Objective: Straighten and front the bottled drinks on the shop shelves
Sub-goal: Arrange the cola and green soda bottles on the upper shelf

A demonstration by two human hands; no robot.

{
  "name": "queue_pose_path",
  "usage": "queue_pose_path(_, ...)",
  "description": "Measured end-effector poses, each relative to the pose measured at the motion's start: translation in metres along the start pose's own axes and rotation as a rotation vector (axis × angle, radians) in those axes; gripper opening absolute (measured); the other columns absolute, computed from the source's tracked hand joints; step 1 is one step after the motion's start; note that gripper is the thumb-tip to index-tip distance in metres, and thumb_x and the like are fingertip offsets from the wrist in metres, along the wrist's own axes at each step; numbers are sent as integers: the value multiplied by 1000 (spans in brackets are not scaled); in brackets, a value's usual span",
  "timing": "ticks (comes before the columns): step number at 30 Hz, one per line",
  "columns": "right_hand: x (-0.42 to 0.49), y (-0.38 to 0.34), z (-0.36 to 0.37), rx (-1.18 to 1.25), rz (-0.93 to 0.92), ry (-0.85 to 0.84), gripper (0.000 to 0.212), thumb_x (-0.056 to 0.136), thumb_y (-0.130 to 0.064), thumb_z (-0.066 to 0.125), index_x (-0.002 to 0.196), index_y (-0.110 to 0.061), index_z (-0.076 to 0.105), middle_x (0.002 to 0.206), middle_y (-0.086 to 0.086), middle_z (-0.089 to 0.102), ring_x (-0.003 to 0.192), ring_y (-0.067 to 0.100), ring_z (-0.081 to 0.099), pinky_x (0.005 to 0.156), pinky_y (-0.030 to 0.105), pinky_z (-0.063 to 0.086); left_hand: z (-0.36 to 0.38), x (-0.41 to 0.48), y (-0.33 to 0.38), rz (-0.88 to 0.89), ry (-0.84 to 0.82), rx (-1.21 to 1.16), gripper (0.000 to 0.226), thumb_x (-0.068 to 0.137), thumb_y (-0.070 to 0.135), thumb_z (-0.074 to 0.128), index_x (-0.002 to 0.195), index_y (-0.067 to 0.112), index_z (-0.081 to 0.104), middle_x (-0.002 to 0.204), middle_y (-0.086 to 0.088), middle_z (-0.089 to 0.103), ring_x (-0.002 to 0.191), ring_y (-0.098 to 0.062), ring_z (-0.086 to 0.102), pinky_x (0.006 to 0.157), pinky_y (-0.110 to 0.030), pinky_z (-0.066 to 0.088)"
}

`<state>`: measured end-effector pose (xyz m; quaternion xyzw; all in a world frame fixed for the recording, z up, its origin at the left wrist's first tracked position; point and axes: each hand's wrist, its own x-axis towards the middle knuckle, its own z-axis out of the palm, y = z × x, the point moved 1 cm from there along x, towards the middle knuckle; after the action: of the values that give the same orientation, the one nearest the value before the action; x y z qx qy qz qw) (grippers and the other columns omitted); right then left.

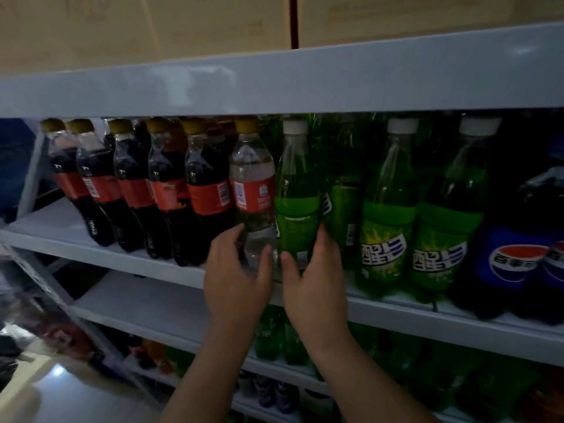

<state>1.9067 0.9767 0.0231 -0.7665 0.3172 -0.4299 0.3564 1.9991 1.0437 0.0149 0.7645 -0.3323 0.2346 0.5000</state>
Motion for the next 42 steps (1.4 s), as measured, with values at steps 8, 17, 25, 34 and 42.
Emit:
queue_pose_path(8, 6, -2, 8, -56, -43, -6, 69, 85, -36, 64, 143, -27, 29, 132, -10, 45, 109, -6, 41, 82, 5, 30, 6, -3, -11, -34, -75, 178, 69, 87, 38, 62, 146, 17, 32, 119, -7, 62, 102, -22, 60, 73, -27, 43)
queue_pose_path(17, 10, 9, 1, -23, -40, -77, 68, 85, -42, 62, 142, -28, 30, 133, -11, 45, 116, 1, 43, 88, 16, 35, 6, 5, 3, -106, 8, 128, 59, 85, 39, 64, 137, 20, 45, 117, 4, 64, 100, -15, 61, 75, -34, 52)
queue_pose_path(25, 2, 9, 2, -155, -53, -69, 75, 84, -45, 62, 146, -28, 24, 141, -10, 42, 123, 8, 45, 95, 28, 44, 1, 21, 4, -41, -165, 236, 80, 85, 48, 60, 147, 26, 15, 106, -9, 68, 75, -29, 67, 55, -37, 51)
queue_pose_path(34, -2, 5, 20, -215, 44, 59, 81, 81, -43, 68, 146, -33, 21, 140, -15, 44, 121, 3, 46, 95, 31, 47, -11, 42, -18, 94, -281, 91, 84, 76, 54, 61, 143, 29, 19, 82, -8, 72, 50, -26, 63, 42, -27, 45)
queue_pose_path(42, -6, -14, -3, -303, -4, 235, 38, 89, -29, 58, 126, -37, 53, 105, -22, 63, 93, -5, 60, 74, 1, 42, -35, 55, -33, 227, -389, 41, 78, 75, 49, 59, 143, 23, 28, 93, -1, 73, 54, -18, 65, 47, -31, 53)
